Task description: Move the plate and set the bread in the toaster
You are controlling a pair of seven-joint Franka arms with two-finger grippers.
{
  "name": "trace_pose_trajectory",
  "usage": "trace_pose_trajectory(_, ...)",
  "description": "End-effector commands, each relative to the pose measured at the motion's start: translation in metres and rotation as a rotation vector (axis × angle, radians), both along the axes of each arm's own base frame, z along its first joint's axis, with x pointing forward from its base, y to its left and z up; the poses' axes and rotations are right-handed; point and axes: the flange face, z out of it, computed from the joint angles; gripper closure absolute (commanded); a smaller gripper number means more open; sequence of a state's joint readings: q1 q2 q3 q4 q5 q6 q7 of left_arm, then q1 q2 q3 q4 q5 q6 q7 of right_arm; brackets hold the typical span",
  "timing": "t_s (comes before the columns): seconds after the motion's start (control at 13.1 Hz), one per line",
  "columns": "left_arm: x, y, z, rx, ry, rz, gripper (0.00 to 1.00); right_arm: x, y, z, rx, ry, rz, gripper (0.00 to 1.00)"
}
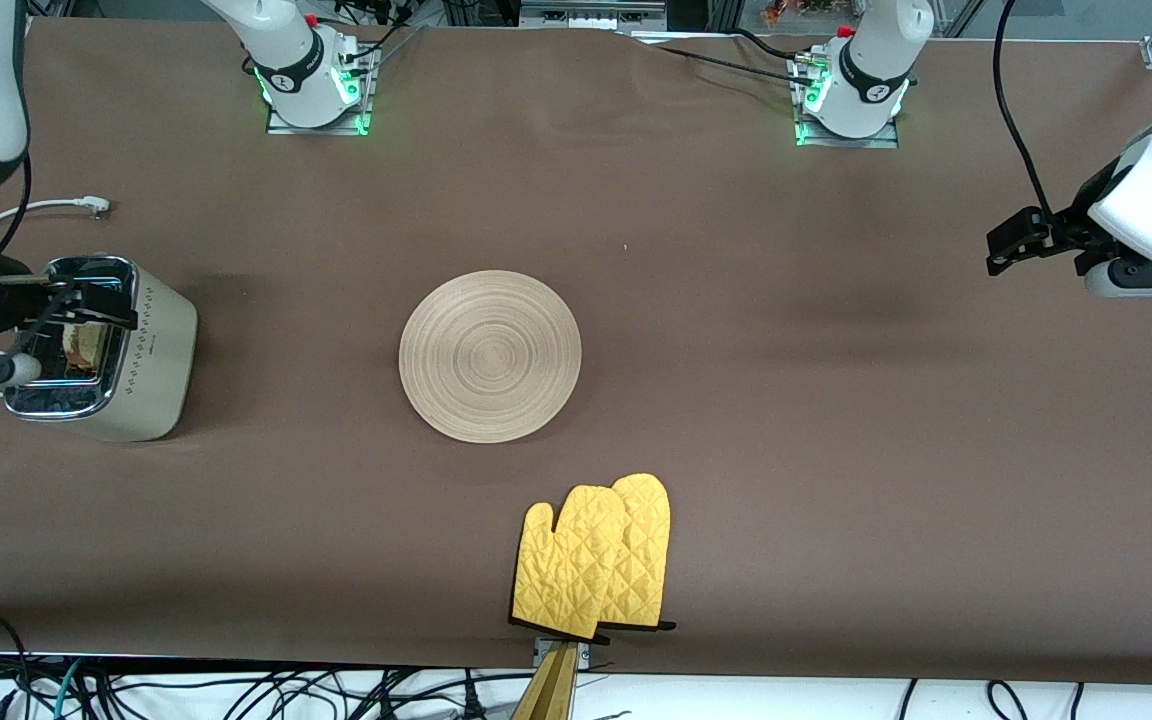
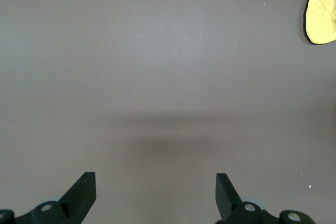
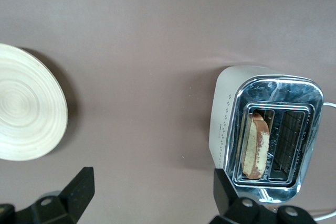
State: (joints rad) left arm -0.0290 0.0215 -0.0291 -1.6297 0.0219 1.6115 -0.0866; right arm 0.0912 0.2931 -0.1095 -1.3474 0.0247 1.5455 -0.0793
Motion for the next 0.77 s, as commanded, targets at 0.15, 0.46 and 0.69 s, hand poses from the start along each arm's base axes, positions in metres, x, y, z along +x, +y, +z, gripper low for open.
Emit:
trace_pose_trajectory(0.15, 0.003, 0.0, 0.005, -0.019, -0.002, 0.013, 0.0, -0.069, 0.002, -0.014, 0.028, -0.131, -0.045, 0.0)
trace_pose_trajectory(0.46, 0.003, 0.001, 0.005, -0.019, -0.002, 0.014, 0.0, -0.074, -0.012, -0.002, 0.032, -0.135, -0.057, 0.0)
trace_pose_trajectory(0.69, 0.003, 0.002, 0.005, -0.019, 0.001, 0.016, 0.0, -0.079, -0.012, 0.0, 0.029, -0.103, -0.057, 0.0)
